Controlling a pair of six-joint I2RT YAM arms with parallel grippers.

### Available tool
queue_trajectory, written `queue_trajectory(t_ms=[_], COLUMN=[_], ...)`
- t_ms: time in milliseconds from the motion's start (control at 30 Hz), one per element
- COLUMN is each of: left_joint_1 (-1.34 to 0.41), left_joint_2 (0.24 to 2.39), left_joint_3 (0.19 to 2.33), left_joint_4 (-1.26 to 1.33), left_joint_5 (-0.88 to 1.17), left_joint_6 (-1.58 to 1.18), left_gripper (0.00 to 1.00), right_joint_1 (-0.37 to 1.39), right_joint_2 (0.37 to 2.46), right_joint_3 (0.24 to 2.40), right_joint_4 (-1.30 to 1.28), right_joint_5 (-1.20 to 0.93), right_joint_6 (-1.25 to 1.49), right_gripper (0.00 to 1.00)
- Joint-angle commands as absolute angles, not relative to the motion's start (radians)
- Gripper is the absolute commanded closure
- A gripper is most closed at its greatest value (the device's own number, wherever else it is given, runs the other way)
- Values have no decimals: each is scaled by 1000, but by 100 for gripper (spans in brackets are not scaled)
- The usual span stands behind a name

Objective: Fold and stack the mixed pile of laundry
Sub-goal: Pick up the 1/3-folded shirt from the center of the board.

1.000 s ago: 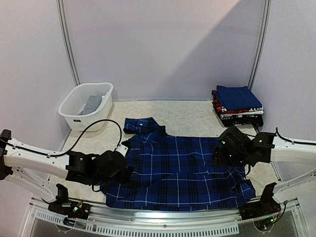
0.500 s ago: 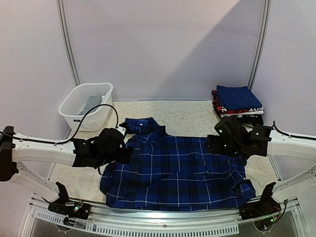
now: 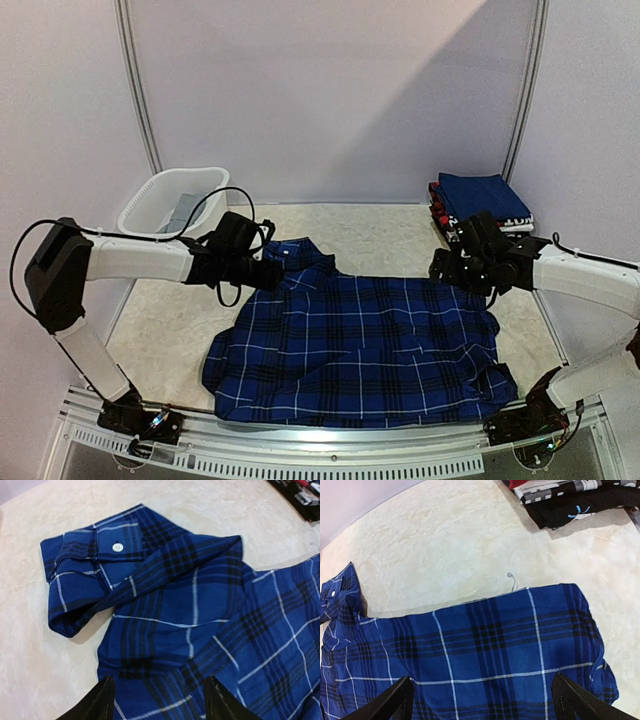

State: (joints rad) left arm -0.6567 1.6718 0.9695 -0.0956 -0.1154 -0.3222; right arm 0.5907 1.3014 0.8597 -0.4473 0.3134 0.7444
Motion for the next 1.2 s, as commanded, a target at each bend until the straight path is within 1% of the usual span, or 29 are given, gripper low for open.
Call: queue_trajectory(t_ms=[0,167,433,567,700,733,867,933,1067,1167], left_joint_1=[-577,-524,-510,-508,-506,-506,-506,-506,-505,-503], left_joint_2=[1768,1835,1894,1933,1939,1935,1869,1829,1777,1769], left_joint_3=[1014,1045,1052,1068,1065,1064,1032,1022,1022,1029], left_joint_4=[-154,-158,-133,-134,-132,-137,-124,-128,-139,-144], left_joint_5=[8,48,76,75,57,57,43,24,3,-34], left_joint_6=[-275,-282,-278,-275,-266,-265,-267,-268,-266,-269], left_gripper=[41,50,54,59,61,60,43,39,37,39], right_joint_1=[534,505,504,502,470,460,445,435,373,316], right_joint_2=[1312,1319,1337,1352,1357,1359,1362,1362,1388,1427], right_joint_3=[868,859,845,857,871,874,889,897,920,931], right_joint_4=[-414,-409,-398,-403,-409,-409,-423,-425,-421,-412], right_joint_5=[253,235,225,231,228,223,227,232,218,203], right_joint_6=[699,685,683,684,679,677,673,670,655,645], right_gripper=[3,3,3,3,3,3,3,3,4,4])
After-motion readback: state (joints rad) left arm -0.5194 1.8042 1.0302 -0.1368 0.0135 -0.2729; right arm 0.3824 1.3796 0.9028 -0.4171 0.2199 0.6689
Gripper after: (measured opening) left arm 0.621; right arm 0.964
